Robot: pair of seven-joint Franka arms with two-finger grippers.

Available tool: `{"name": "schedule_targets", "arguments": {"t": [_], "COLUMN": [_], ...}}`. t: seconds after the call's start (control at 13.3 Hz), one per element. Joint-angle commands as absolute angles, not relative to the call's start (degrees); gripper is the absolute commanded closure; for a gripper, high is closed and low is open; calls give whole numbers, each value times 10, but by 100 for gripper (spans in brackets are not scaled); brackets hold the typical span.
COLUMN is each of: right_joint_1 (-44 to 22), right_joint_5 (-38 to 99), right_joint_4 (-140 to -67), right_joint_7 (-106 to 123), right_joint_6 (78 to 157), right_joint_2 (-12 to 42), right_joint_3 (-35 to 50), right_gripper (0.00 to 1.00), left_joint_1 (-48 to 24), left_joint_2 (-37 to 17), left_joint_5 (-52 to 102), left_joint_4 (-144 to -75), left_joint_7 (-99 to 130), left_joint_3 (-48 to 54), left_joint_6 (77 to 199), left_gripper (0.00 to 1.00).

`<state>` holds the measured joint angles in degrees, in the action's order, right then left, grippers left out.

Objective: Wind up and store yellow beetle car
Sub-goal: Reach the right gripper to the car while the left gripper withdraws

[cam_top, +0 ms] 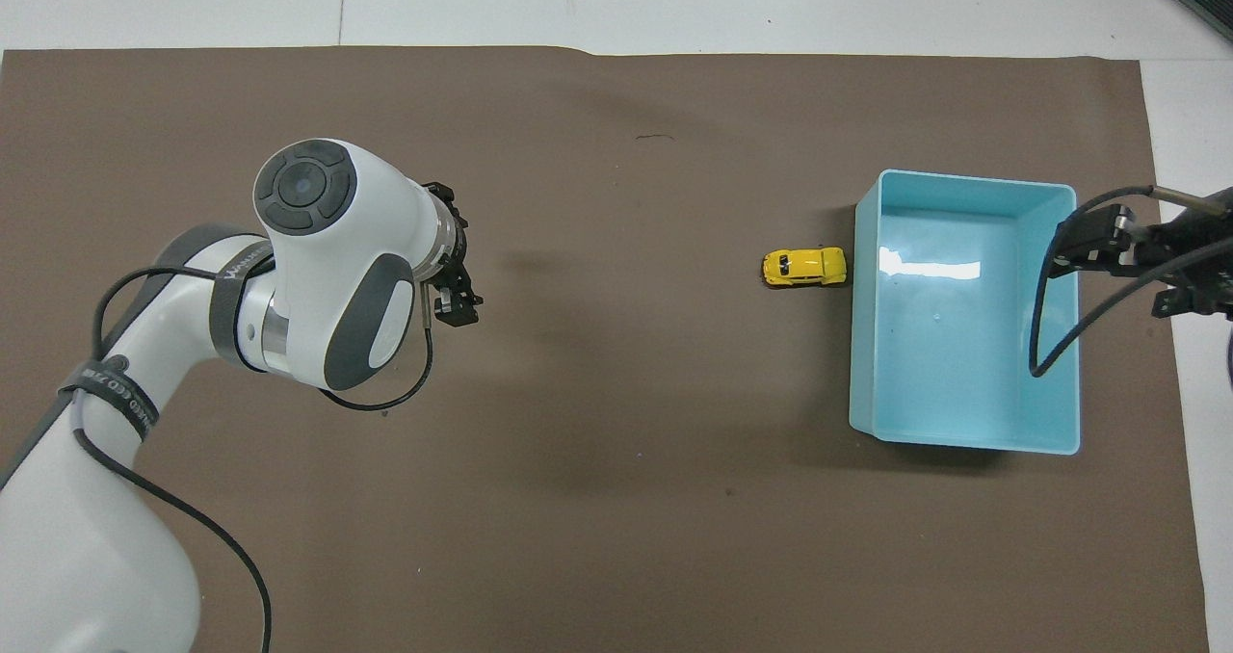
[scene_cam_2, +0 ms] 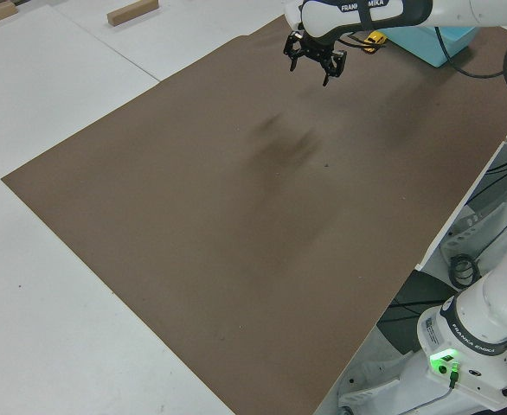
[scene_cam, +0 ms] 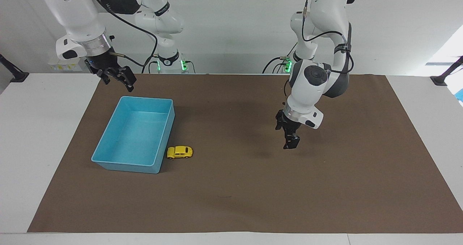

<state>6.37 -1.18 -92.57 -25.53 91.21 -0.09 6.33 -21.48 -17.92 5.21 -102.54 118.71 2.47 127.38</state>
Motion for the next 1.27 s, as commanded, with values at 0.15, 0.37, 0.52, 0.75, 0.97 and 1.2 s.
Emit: {"name": "schedule_targets", "arguments": {"t": [0.15,0.37,0.52,0.75,0.97,1.2], "right_joint_1": [48,22,4,-25,-54,-73], "right_joint_5": [-4,-4,-4,-16,-41,-65], "right_joint_4": [-979,-999,-1020,-1061,-1065,-1075], "right_joint_7": [-427,-567,-626,-747,-836,-924], "right_joint_6": [971,1004,1033,1086,1117,1163], "right_joint_2": [-16,-13,-12,-7,31,64], "right_joint_3": [69,69,69,69,69,69], "right_gripper": [0,0,0,0,0,0], "left_joint_1": [-209,-200,-188,-163,-149,-132], "left_joint_2": [-164,-144,-129,-99,-91,-77], "left_joint_5": [45,45,45,45,45,45], "left_joint_4": [-1005,-1006,-1009,-1023,-1025,-1037], "left_joint_7": [1129,1047,967,852,753,638], "left_joint_3": [21,18,18,19,19,19], "left_joint_6": [1258,1240,1210,1171,1158,1146], "left_gripper": [0,0,0,0,0,0]}}
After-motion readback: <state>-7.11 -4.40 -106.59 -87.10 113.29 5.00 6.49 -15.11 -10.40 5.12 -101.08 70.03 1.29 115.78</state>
